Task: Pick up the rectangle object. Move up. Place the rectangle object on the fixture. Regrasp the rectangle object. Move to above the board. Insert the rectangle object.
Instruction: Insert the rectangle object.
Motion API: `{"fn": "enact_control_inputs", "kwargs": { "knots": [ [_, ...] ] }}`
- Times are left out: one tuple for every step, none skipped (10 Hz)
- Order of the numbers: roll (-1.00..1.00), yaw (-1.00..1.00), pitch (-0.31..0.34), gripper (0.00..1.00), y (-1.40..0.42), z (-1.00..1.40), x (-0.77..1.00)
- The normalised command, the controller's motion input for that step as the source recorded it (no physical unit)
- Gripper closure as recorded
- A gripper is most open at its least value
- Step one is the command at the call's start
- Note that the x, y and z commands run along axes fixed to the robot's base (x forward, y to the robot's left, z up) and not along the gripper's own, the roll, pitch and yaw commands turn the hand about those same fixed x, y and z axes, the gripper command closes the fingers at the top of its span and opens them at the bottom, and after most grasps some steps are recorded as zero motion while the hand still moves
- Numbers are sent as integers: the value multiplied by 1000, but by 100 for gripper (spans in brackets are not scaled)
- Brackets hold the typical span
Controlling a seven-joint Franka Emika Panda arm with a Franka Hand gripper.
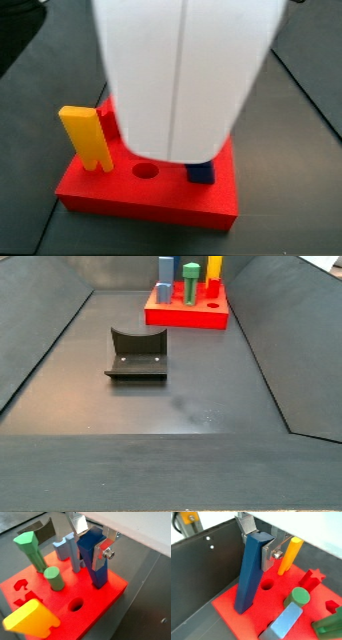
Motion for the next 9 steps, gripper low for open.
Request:
{"fn": "enact_control_inputs", "kwargs": {
  "knots": [
    [16, 0, 373, 100, -83, 109, 317],
    [0, 0, 276, 100, -100, 234, 566],
    [0, 0, 243, 100, -69, 169, 646],
    [20, 6, 364, 100, -129, 71, 717],
    [49, 26, 346, 100, -163, 0, 794],
    [106, 0, 406, 100, -120, 0, 554],
    [67, -63, 483, 100, 0, 0, 60],
    [17, -94, 500, 100, 9, 117, 11],
    [30, -100, 500, 100, 23, 106, 40]
  ]
}}
